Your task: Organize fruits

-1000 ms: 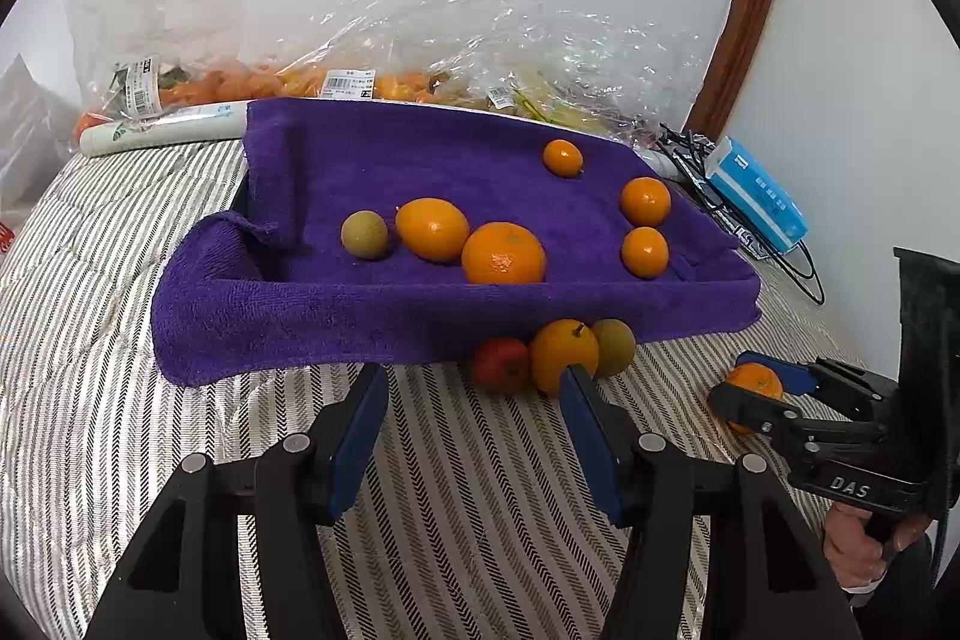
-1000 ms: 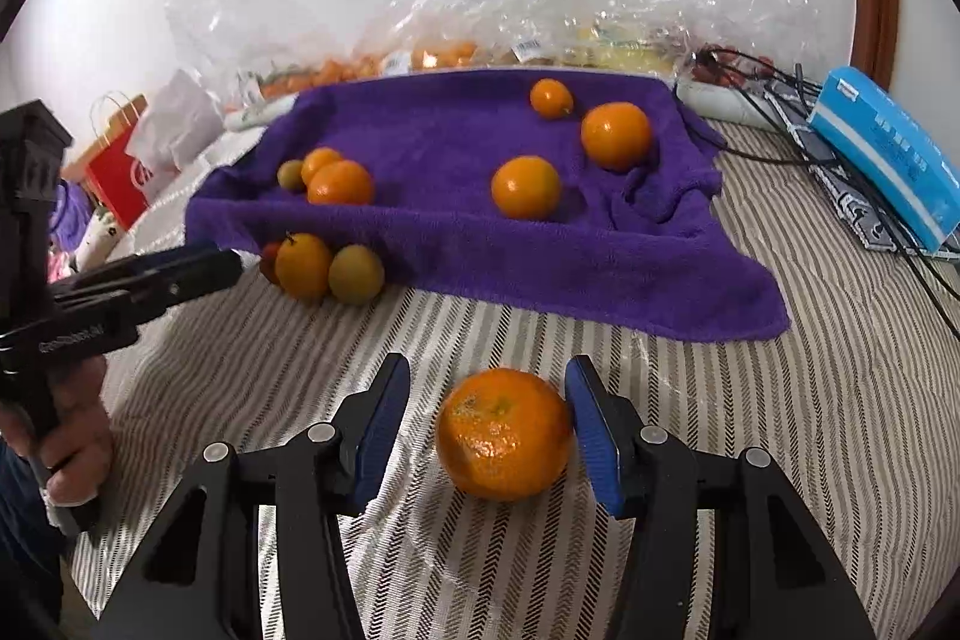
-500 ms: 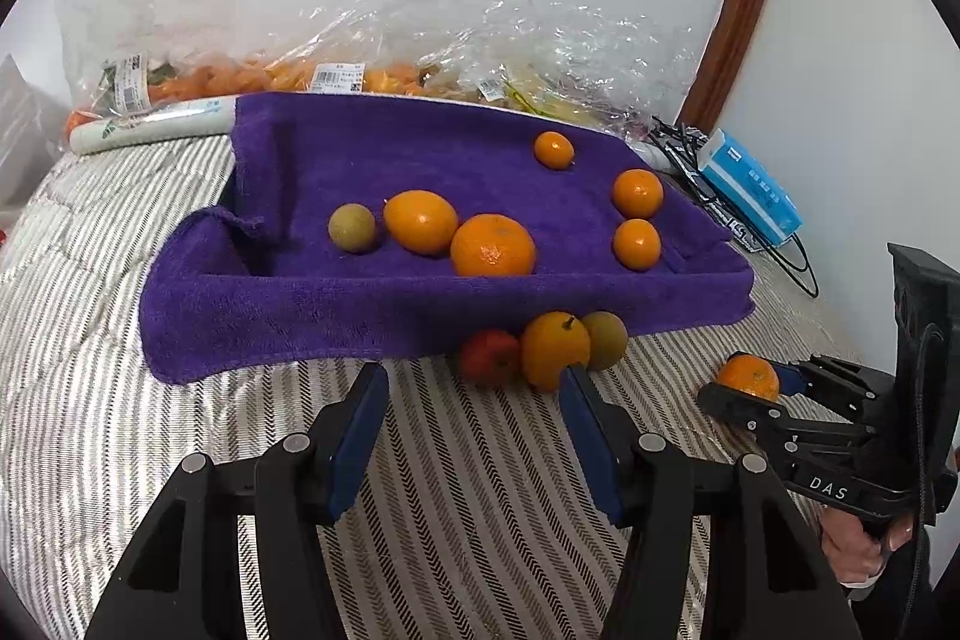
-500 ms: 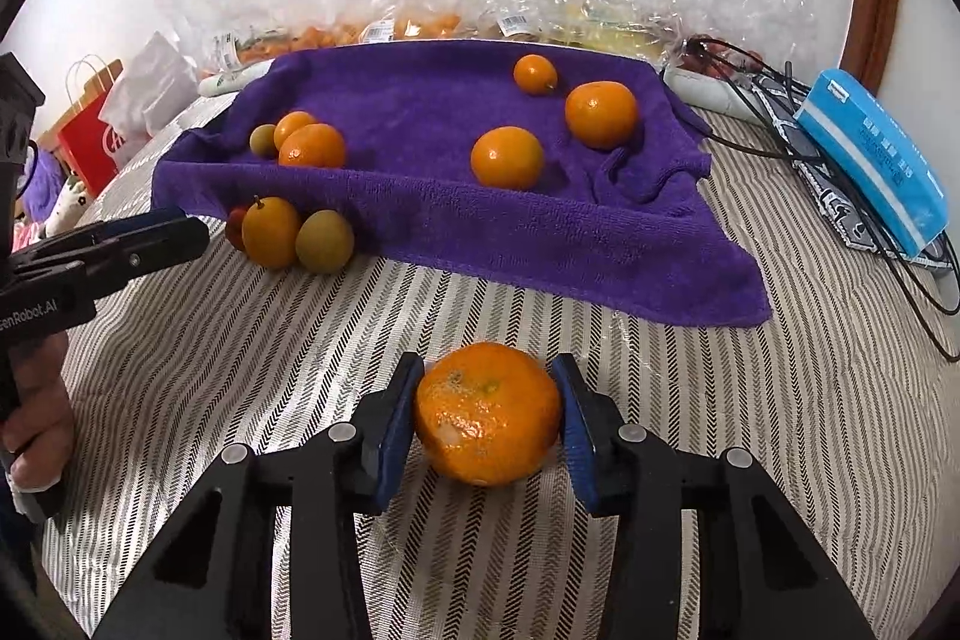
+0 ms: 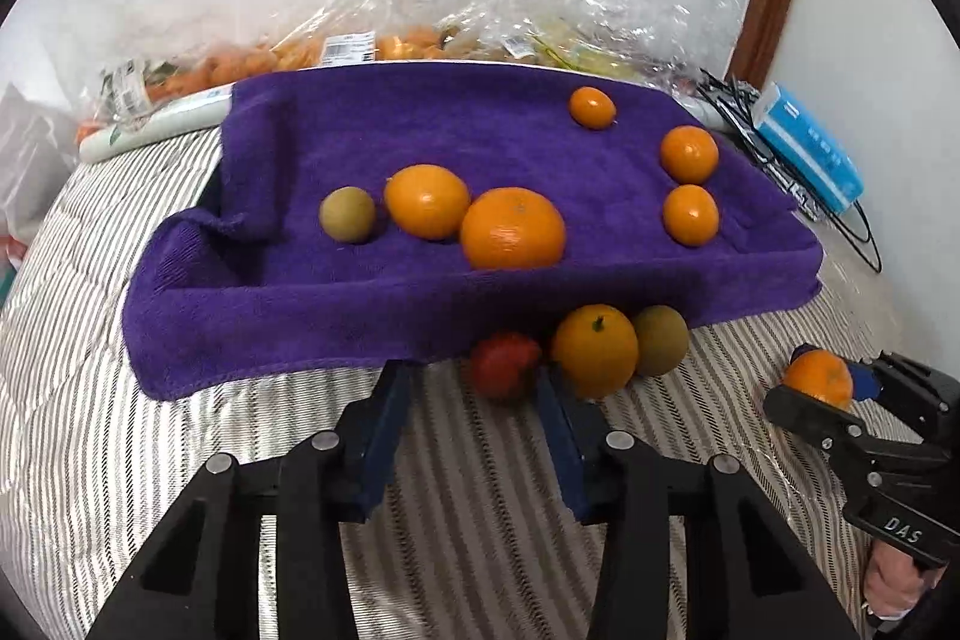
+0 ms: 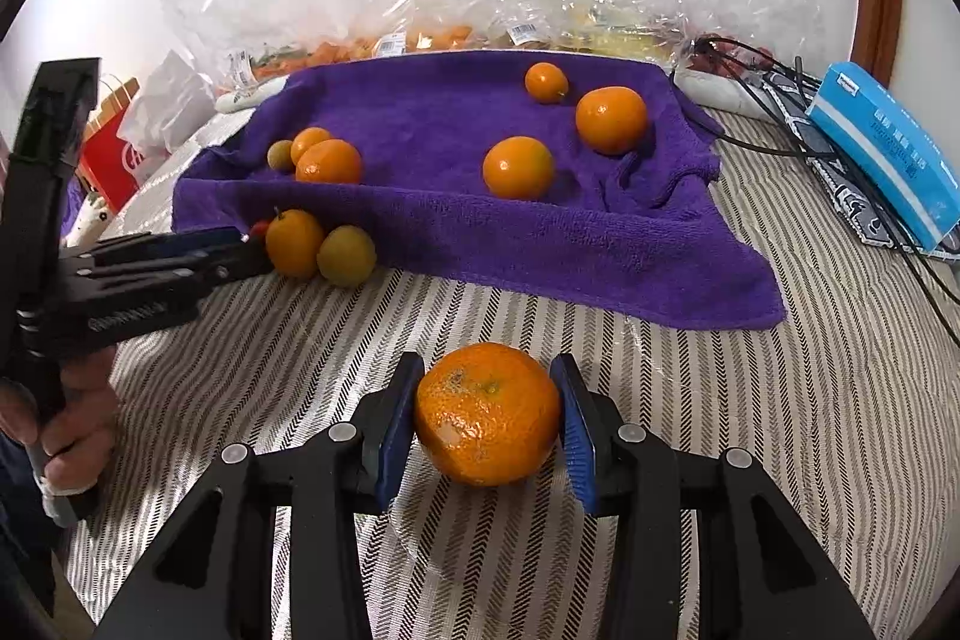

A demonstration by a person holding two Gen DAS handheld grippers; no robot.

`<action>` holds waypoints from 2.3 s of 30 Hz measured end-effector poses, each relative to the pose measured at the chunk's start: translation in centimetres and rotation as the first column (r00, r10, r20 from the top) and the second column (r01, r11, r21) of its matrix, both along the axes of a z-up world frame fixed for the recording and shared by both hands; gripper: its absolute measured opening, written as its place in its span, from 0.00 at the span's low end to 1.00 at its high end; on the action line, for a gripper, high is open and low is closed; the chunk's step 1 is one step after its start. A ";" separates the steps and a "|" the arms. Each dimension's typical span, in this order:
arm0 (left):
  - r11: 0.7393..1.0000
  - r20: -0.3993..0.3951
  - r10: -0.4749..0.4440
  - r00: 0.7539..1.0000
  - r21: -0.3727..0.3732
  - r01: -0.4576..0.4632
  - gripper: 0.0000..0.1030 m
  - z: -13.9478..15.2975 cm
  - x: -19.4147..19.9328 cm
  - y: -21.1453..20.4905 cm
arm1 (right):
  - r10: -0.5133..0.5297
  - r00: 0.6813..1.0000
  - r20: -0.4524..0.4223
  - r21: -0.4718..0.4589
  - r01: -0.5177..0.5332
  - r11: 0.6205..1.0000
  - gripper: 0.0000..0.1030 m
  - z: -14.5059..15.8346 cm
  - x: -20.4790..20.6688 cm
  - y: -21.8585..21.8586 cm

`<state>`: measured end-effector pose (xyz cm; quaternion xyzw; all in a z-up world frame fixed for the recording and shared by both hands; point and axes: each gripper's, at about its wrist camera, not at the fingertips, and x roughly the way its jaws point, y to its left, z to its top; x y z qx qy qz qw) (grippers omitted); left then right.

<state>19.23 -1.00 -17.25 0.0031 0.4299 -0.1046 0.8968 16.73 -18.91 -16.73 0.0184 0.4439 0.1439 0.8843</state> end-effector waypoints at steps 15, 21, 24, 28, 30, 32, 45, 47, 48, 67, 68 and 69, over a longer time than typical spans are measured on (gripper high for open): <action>0.988 0.014 -0.010 1.000 -0.154 0.012 0.23 0.3 -0.5 1.1 | -0.029 1.000 -0.002 0.047 0.029 0.998 0.42 0.0 0.0 -0.9; 0.973 0.039 -0.033 0.999 -0.226 0.041 0.23 0.7 -1.3 1.5 | -0.011 1.000 0.017 0.088 0.010 0.996 0.42 0.3 -0.2 -1.1; 0.972 0.042 -0.042 0.998 -0.231 0.051 0.23 0.8 -1.4 1.3 | 0.004 1.000 0.025 0.103 -0.007 0.995 0.42 0.4 -0.3 -1.0; 0.970 0.067 -0.043 0.997 -0.236 0.057 0.23 1.5 -1.8 1.4 | 0.001 0.999 0.044 0.114 -0.006 0.993 0.42 0.7 -0.5 -1.0; 0.969 0.068 -0.037 0.997 -0.241 0.052 0.23 1.8 -1.9 1.6 | -0.019 0.998 0.052 0.112 0.013 0.994 0.42 0.9 -0.5 -1.1; 0.973 0.069 -0.019 0.997 -0.228 0.035 0.23 2.1 -1.9 1.9 | -0.030 0.998 0.058 0.108 0.024 0.994 0.42 1.2 -0.4 -1.0; 0.981 0.137 0.025 0.990 -0.193 0.002 0.23 6.5 0.1 3.2 | -0.016 0.986 0.164 0.105 -0.001 0.994 0.42 6.6 2.4 0.3; 0.983 0.149 0.040 0.988 -0.183 -0.012 0.23 6.9 0.9 3.4 | -0.028 0.985 0.173 0.108 0.009 0.994 0.42 6.9 3.2 0.3; 0.983 0.153 0.048 0.987 -0.180 -0.020 0.23 7.0 1.3 3.5 | -0.034 0.984 0.177 0.112 0.014 0.994 0.42 7.1 3.8 0.2; 0.976 0.133 0.148 0.980 -0.182 -0.123 0.23 4.2 6.3 5.4 | -0.102 0.990 0.098 0.183 0.083 0.980 0.42 4.0 10.3 -2.1; 0.975 0.132 0.150 0.980 -0.182 -0.125 0.23 4.1 6.3 5.4 | -0.107 0.990 0.098 0.186 0.087 0.979 0.42 3.9 10.3 -2.3; 0.975 0.130 0.151 0.980 -0.182 -0.127 0.23 4.0 6.3 5.4 | -0.110 0.989 0.102 0.185 0.090 0.979 0.42 3.9 10.3 -2.4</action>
